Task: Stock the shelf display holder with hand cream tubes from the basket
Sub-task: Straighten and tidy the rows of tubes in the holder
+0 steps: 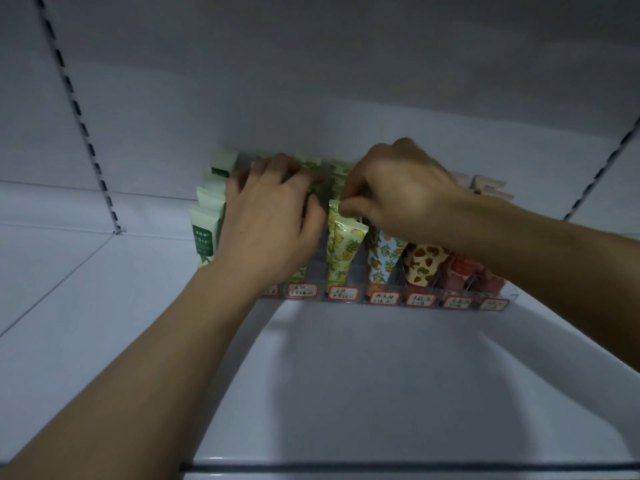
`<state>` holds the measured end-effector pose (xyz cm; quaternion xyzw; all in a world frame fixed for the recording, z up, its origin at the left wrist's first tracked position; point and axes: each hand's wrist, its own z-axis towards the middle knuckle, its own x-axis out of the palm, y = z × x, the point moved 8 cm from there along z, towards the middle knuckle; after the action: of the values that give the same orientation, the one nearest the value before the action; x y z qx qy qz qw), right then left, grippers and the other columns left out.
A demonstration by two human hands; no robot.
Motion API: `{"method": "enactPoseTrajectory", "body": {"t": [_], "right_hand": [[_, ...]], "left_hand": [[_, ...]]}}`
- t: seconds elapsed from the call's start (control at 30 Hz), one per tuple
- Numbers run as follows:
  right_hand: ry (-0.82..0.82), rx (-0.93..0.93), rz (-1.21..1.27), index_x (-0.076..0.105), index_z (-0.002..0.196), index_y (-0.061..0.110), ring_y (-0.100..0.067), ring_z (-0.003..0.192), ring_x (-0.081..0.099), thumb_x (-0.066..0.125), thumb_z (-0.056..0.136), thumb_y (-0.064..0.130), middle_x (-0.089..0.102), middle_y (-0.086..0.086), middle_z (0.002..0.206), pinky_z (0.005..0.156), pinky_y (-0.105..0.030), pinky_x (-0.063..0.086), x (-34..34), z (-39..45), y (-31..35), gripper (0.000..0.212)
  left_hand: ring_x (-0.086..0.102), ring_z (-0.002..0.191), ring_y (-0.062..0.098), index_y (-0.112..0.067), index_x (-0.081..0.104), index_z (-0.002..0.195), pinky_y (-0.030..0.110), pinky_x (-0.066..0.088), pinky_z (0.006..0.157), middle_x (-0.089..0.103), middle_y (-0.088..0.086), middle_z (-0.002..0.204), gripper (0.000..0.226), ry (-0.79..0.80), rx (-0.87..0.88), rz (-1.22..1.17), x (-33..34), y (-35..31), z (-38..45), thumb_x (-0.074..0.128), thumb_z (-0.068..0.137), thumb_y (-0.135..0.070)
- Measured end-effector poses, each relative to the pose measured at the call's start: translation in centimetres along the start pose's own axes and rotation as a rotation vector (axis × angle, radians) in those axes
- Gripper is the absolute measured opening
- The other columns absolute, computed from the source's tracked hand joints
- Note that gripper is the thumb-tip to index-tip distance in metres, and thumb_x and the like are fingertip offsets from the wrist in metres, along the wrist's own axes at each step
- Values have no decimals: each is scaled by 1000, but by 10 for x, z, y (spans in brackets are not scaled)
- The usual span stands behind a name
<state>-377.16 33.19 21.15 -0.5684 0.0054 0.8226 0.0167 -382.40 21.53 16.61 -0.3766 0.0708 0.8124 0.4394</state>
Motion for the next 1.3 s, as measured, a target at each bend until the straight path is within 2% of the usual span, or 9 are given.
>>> {"method": "enactPoseTrajectory", "body": {"t": [0.17,0.33,0.47,0.63,0.77,0.87,1.03,1.17,1.3], "right_hand": [[50,30,-66,72,81,13,-24,68,66,71,91,28,69,-5,77,68,-41,61,12,3,-6,18],[93,17,-51,74,83,17,-19,73,67,70,92,37,72,0,81,72,-39,60,10,-1,-8,22],[-95,58,97,78,96,21,-16,84,69,67,95,37,75,3,93,84,-35,57,-22,5,-12,19],[51,62,7,79,99,14,-21,83,69,74,89,28,75,-4,95,81,-40,60,6,22,-15,17],[62,94,46,78,103,12,-18,88,69,76,89,28,74,-3,100,86,-37,59,7,22,-21,21],[81,88,90,79,100,15,-14,84,68,77,88,32,75,2,93,86,-36,59,2,19,-21,21],[-91,80,172,79,100,19,-9,84,69,72,91,33,75,5,95,85,-31,58,-17,26,-27,18],[8,101,45,76,105,11,-20,90,69,73,91,24,73,-6,104,85,-39,60,5,38,-32,20],[76,77,34,76,105,10,-16,89,68,74,91,26,74,-3,105,87,-36,59,3,38,-36,21]], "left_hand": [[52,120,29,-23,67,122,48,34,104,61,5,124,42,-8,-9,-8,-1,1,-1,42,90,-34],[52,120,29,-22,68,121,48,34,103,61,4,124,43,-6,-23,-2,-1,1,0,41,89,-35],[53,119,28,-22,68,121,48,34,104,62,4,122,43,2,-20,3,-1,1,0,41,89,-35],[53,118,29,-23,67,123,48,34,103,61,4,122,43,-6,-11,-17,-1,1,-1,42,90,-33],[54,117,29,-23,67,122,48,36,101,62,5,121,42,-11,-9,-14,-1,0,-1,43,89,-32],[54,116,29,-23,68,120,48,37,100,62,5,119,41,-16,-12,-16,-2,1,-1,44,88,-32],[55,114,30,-23,67,120,51,39,100,62,6,117,41,-21,-2,-29,-3,0,-1,43,88,-32],[55,114,30,-23,67,121,51,38,100,62,5,118,41,-12,-3,-33,-2,0,-1,43,88,-32],[54,115,29,-22,68,120,49,38,101,62,4,119,42,-11,-4,-23,-2,0,-1,42,88,-33]]}}
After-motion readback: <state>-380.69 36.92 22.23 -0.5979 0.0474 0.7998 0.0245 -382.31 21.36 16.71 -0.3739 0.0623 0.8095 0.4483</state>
